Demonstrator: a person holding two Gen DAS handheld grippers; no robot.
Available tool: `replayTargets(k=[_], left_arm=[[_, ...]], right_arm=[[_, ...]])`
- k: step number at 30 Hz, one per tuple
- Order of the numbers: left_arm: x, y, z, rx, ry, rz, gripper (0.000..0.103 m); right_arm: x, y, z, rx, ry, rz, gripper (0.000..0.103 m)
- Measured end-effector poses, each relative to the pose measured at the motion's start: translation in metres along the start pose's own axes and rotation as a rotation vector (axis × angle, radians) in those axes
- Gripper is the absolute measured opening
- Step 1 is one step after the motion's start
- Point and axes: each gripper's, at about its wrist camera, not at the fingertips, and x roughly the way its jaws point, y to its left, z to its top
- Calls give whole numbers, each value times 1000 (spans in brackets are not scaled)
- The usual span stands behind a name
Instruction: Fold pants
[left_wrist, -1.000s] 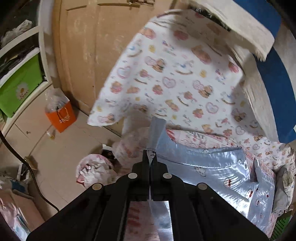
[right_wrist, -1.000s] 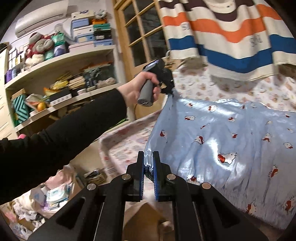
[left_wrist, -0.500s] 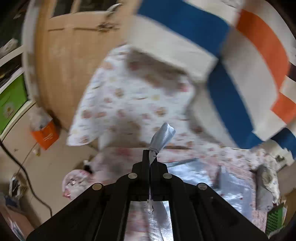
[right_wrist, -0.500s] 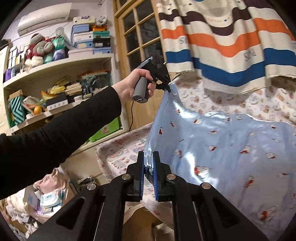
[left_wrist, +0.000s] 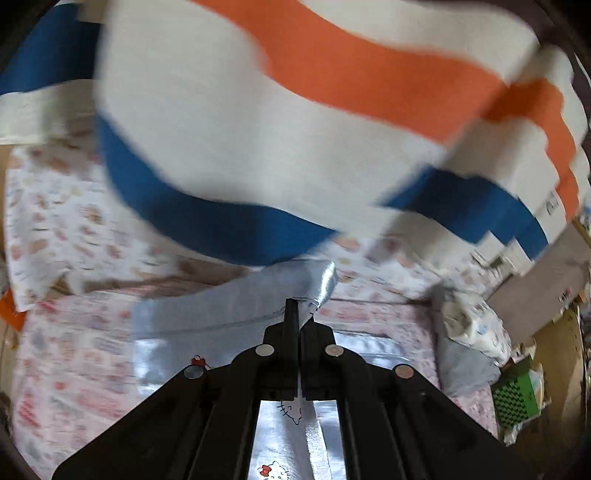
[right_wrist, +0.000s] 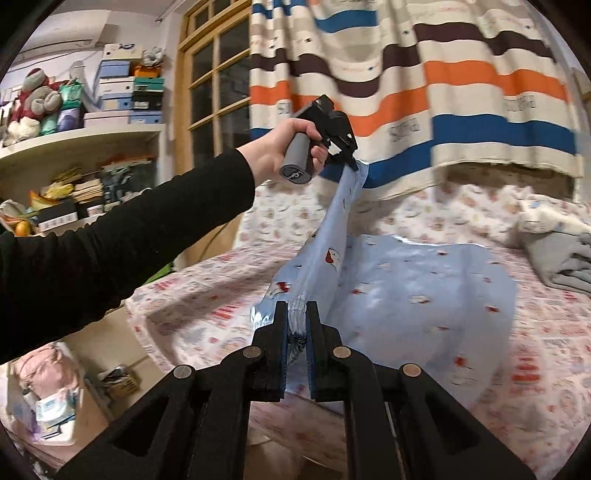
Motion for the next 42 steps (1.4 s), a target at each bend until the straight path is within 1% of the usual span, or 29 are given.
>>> replayTargets(k=[3,7,8,11,14,18,21,24,26,30,32,33,34,35,36,37,38,40,42], left_arm=[[18,-30,-10,43,21,-23,0],[35,-75,-24,152,21,-13,0],[39,-84,-26,167,28,-24,0],[51,-108,-32,179,59,-64,0],[64,-135,-39,219,76,-80,0],[86,-161,-50,235,118,-110,0],[108,-175,-60,248,168,-125,0],[129,-183,-75,255,207,-132,0],[138,-186,-83,257,220,-132,0],[149,-184,-87,256,224,-119,0],[153,-183,-89,260,228,-130,0],[154,-183,-89,267,226,-134,2],[152,-182,-90,280,209,-122,5],[149,-182,-90,294,194,-116,14],[146,-181,-90,307,179,-110,31],[142,-179,-89,314,162,-103,39],[139,-177,-87,316,142,-90,48],[128,-169,-82,332,113,-60,48],[117,-159,-77,343,85,-32,50]], right_arm=[[-7,-14,-6,26,27,-34,8],[-14,-31,-17,65,66,-69,8],[-14,-33,-19,69,71,-74,8],[-17,-39,-22,82,81,-89,8],[-23,-41,-23,83,75,-95,8],[-30,-40,-25,73,67,-102,8],[-34,-40,-26,73,69,-126,8],[-36,-46,-29,95,86,-131,8],[-35,-49,-31,107,101,-135,8],[-33,-53,-34,124,118,-157,8],[-33,-55,-35,141,116,-158,8],[-32,-57,-35,153,120,-151,10],[-31,-58,-34,157,122,-148,12],[-31,-59,-33,160,122,-155,22],[-31,-61,-32,163,116,-177,45],[-31,-64,-31,169,105,-195,58],[-34,-69,-30,185,77,-224,76],[-36,-79,-27,199,55,-253,77],[-33,-94,-21,204,59,-281,77]])
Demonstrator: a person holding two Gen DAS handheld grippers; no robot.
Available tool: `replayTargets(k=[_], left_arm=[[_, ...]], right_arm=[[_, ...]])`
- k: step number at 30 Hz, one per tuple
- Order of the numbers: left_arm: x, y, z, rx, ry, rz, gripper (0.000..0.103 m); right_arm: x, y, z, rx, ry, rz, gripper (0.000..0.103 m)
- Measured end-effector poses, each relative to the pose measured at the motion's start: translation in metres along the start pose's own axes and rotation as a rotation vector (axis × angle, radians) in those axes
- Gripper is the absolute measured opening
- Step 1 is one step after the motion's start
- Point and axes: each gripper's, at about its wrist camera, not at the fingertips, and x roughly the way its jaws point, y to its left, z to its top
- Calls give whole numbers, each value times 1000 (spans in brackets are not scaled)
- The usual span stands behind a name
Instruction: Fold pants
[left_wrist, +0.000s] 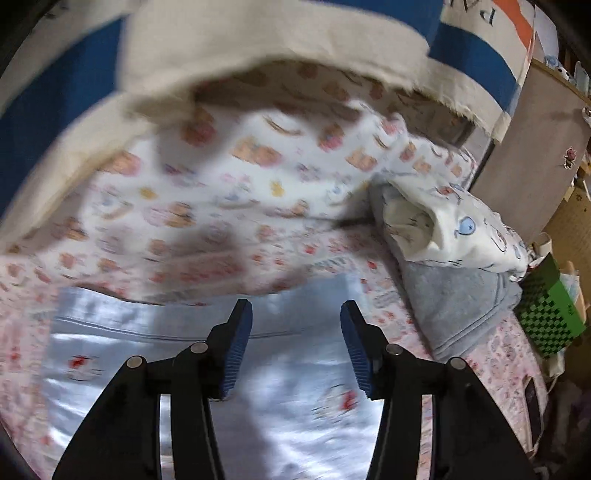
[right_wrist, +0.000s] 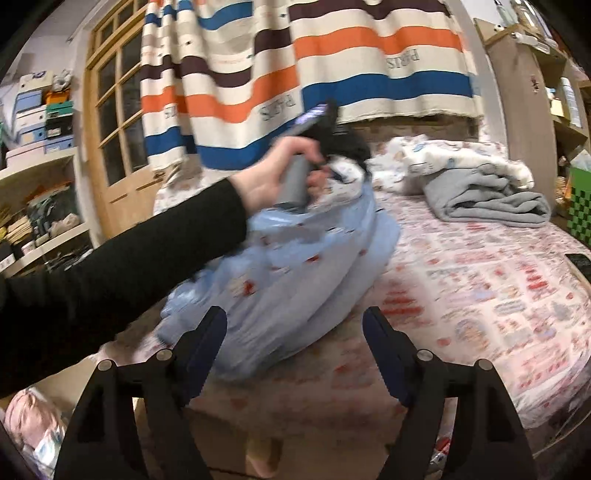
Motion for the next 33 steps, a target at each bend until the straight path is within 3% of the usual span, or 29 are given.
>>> replayTargets(k=[3,9,12,19,23,26,33], left_arm=[[-22,20,-4,15,-55,66,56],[-59,74,-27,-41,-96,116,56],[-71,105,-38,-75,-103,165,57],[-76,164,-56,-210,-98,188,57],[-64,172,-64,-217,-77,189,56],[-64,172,-65,-208,-71,185,56],[-74,177,-65,-230,-85,153,56]], right_arm=[[8,-25,16,39,-30,-56,77],[17,-69,52,95,-102,-129,77],[30,-80,66,72,-96,-122,77],[95,-115,109,104,111,38,66],[146,-129,115,179,329,195,63],[180,-144,108,293,459,217,62],[216,-159,106,393,537,271,57]])
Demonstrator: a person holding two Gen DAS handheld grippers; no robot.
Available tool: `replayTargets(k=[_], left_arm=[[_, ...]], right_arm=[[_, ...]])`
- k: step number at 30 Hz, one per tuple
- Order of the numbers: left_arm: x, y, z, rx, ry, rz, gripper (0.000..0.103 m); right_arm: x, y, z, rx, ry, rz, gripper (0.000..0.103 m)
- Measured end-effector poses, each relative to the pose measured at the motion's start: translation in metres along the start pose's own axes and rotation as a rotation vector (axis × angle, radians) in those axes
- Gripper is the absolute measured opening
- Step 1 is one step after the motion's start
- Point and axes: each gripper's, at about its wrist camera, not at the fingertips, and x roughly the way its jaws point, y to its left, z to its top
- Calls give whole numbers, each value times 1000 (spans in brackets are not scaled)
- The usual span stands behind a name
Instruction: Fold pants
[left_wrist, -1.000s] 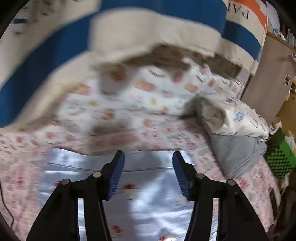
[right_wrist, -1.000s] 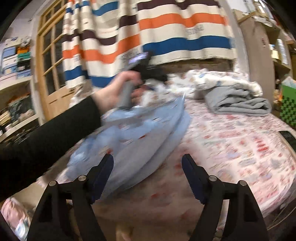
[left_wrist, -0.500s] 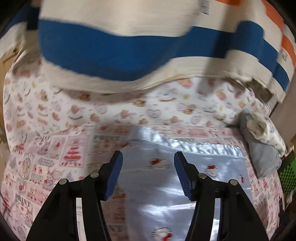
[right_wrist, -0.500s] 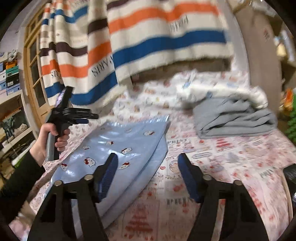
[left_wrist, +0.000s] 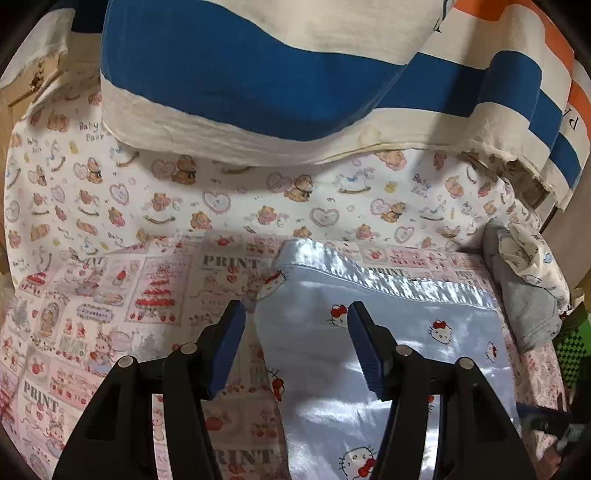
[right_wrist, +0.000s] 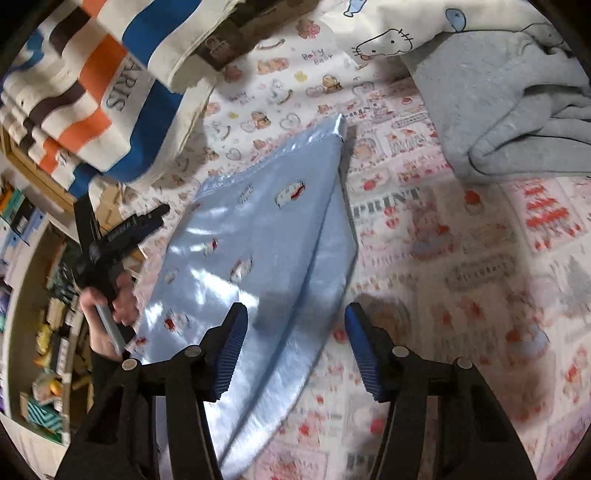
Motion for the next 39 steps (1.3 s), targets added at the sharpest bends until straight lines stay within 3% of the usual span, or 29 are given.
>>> replayTargets(k=[10,16,20,25,28,30,32,36,39], left_arm=[[0,4,-3,-38,31,-17,56],[3,6,-4,-26,33,4,56],[1,8,-3,-33,28,7,56],[0,11,-3,-23,22,26,56],[3,11,-4,-23,34,27,56],[7,11,-5,-22,53,41,56],[13,11,-6,-15,77,55,56],[30,11,-11,9,176,118,41],[32,4,-13,68,177,202,41]], right_arm=[[35,-21,49,169,40,165,55],[36,-9,74,150,-83,70,55],[43,8,96,113,-93,56,52],[38,20,105,51,-178,-15,51],[53,13,107,97,-108,-81,52],[64,0,106,193,-54,-70,51],[65,-1,108,210,-64,-75,50],[63,2,119,210,-86,-62,50],[56,0,124,240,-130,-49,50]])
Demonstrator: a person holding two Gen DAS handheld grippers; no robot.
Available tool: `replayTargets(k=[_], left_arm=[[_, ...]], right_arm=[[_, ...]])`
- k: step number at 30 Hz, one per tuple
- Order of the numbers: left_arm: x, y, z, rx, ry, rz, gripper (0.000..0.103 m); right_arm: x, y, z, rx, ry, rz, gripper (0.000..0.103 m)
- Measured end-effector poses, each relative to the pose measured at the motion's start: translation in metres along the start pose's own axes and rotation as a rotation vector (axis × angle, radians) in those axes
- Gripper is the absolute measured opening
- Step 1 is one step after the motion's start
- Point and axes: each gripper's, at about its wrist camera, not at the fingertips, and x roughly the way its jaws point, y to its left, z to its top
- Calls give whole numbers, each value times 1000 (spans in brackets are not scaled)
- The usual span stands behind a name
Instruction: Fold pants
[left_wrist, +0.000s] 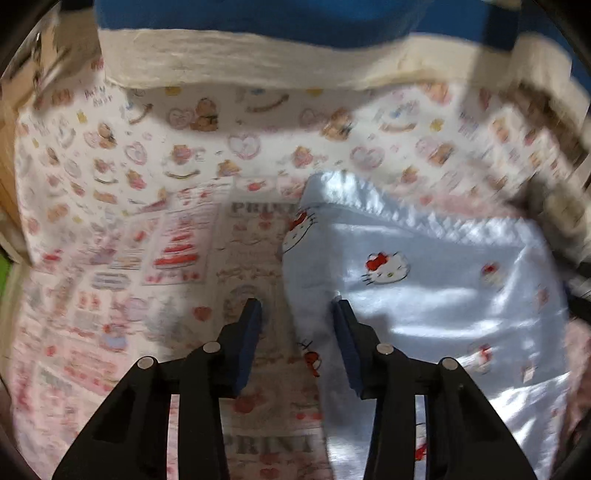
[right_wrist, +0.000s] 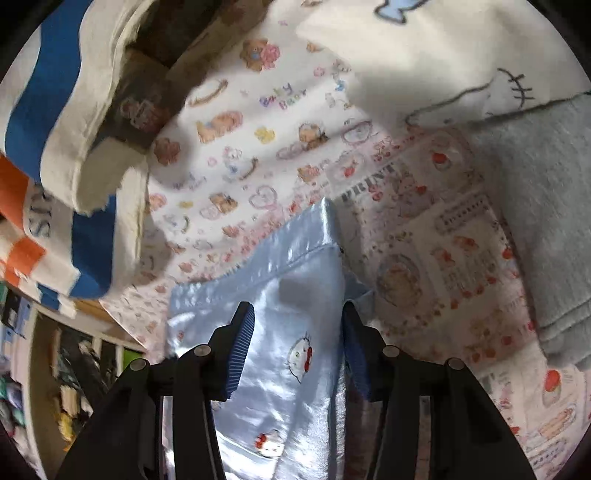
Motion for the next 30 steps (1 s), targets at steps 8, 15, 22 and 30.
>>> replayTargets(k=[8,15,22,30], left_arm=[[0,1,2,17,-1,34,42],[-2,2,5,22,-4,43,42],[-3,1,4,17,-2,38,42],[-1,1,5,30,-10,21,41]], right_arm=[[-69,37,-5,-290,-257,100,50],[-50,22,-9,-251,-92,-163,50],[-28,-20,-12,-145,7,-148,50],[0,-34,0,-19,-12,-63,49]])
